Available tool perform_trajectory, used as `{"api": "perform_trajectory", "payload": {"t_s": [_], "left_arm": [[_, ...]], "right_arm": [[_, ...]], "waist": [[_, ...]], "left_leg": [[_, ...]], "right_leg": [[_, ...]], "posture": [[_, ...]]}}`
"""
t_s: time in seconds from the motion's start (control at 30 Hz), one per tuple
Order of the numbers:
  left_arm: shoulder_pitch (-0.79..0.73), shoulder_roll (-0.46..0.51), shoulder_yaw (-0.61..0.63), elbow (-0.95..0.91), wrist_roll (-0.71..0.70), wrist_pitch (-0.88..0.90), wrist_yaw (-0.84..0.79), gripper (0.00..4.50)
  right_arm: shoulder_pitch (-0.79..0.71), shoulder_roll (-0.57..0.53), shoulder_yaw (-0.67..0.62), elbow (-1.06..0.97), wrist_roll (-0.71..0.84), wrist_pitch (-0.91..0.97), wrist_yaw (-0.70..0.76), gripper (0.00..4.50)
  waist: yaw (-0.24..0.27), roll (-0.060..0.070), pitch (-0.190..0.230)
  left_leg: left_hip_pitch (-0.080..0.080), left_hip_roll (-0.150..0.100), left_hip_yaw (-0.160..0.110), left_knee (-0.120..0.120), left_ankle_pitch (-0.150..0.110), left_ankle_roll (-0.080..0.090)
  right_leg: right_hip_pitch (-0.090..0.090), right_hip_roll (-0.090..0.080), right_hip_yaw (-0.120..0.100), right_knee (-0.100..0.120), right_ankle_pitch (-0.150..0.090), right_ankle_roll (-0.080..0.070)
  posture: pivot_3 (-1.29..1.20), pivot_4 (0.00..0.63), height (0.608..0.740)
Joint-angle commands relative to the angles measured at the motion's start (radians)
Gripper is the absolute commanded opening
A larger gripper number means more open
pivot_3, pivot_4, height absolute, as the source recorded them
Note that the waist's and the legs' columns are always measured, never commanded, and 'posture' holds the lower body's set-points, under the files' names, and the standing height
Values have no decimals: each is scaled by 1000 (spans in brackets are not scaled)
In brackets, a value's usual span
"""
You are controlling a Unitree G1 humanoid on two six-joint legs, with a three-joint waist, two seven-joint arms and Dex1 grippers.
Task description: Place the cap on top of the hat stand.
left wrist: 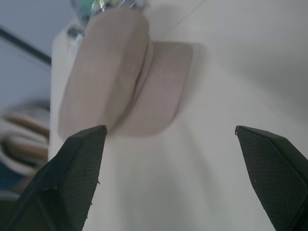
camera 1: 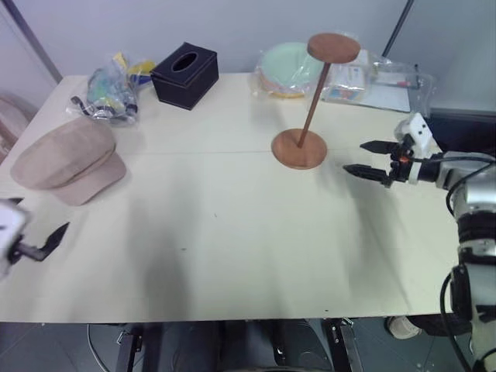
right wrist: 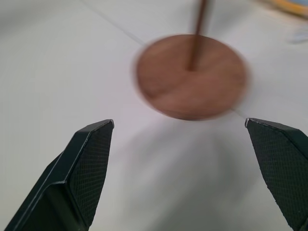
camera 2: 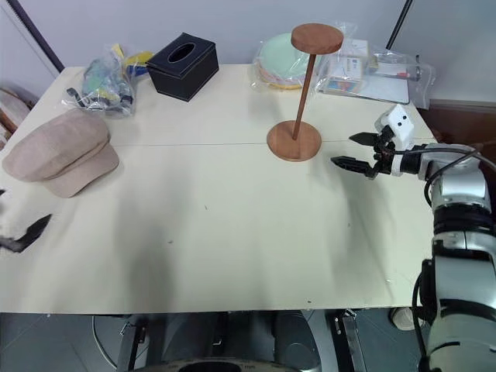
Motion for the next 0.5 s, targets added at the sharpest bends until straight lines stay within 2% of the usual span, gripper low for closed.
{"api": "perform_trajectory", "payload": {"t_s": [0.03, 0.23, 0.5], "left_arm": [[-131, -15, -218, 16, 244, -12, 209, 4473], [-347, -74, -499, 209, 496, 48, 380, 4473], [-595, -116, -655, 625, 602, -50, 525, 4473]], "right_arm": [[101, -12, -60, -376, 196, 247, 6, 4492], [195, -3, -156, -802, 485, 565, -120, 4492], [130, -3, -244, -908, 697, 705, -289, 4492]], "waist": [[6, 1, 0], [19, 1, 0], [24, -2, 0]], "left_leg": [[0, 0, 0, 0, 0, 0], [0, 0, -3, 0, 0, 0], [-2, 0, -4, 2, 0, 0]], "right_leg": [[0, 0, 0, 0, 0, 0], [-1, 2, 0, 2, 0, 1], [-1, 1, -2, 2, 0, 1]], "posture": [[0, 150, 740], [0, 150, 740], [0, 150, 740]]}}
